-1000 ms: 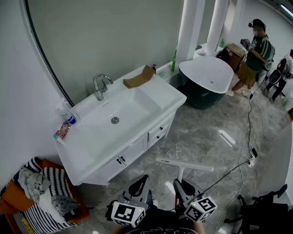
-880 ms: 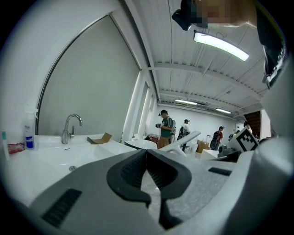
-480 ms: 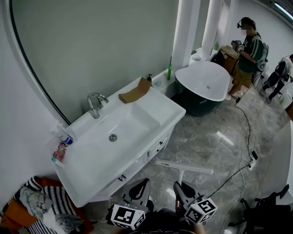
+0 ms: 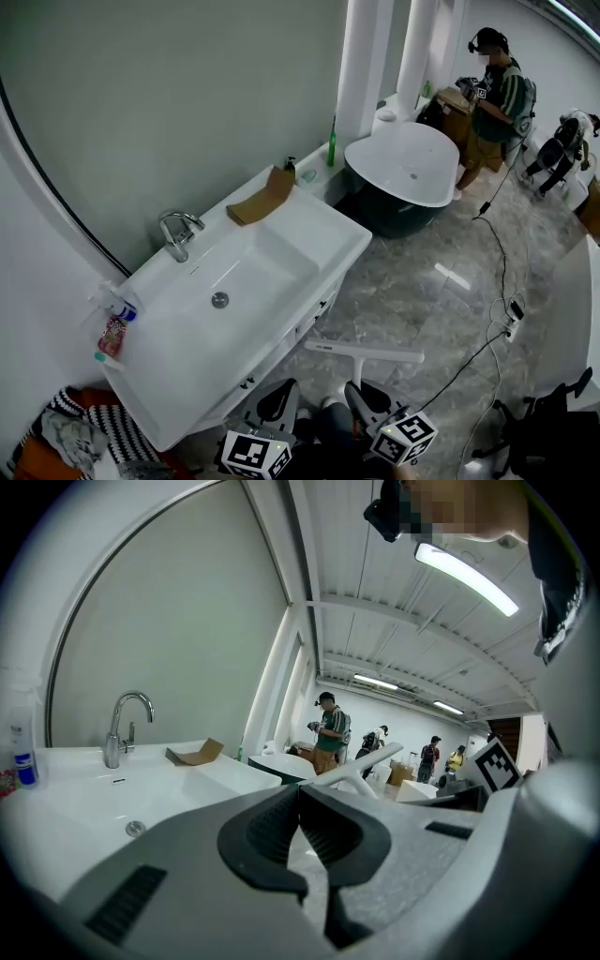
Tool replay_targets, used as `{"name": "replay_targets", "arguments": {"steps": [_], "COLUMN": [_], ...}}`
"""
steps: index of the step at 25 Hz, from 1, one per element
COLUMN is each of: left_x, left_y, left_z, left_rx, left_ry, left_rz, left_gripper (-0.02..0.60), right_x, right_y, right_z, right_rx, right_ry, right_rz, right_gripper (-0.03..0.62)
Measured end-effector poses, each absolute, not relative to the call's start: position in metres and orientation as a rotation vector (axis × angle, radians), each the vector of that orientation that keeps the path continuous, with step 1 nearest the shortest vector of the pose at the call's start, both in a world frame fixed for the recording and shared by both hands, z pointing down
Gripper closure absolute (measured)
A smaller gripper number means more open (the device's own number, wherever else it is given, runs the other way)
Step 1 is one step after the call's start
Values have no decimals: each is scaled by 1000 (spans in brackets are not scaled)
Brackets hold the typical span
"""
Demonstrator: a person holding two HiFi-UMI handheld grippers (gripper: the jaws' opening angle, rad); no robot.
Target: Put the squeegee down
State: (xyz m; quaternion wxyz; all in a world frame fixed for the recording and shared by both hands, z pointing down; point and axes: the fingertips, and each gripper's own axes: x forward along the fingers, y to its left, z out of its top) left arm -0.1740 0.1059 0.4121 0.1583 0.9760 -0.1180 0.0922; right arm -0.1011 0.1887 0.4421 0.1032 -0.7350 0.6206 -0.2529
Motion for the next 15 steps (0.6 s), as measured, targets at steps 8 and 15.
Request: {"name": "replay_targets", "arguments": {"steps": [8, 15], "left_x": [-137, -82], "left_y": [94, 73], "left_z": [417, 411], "left_rx": [2768, 2763], "left_ry": [-353, -433], "left_rz": [269, 230], "left_gripper": [575, 575], "right_x": [-60, -2], "right_y": [179, 156], "right_z": [448, 450], "right_rx": [-2163, -2123], "right_ry": [1818, 1895], "right_rz": [-783, -793], "right_gripper": [539, 539]}}
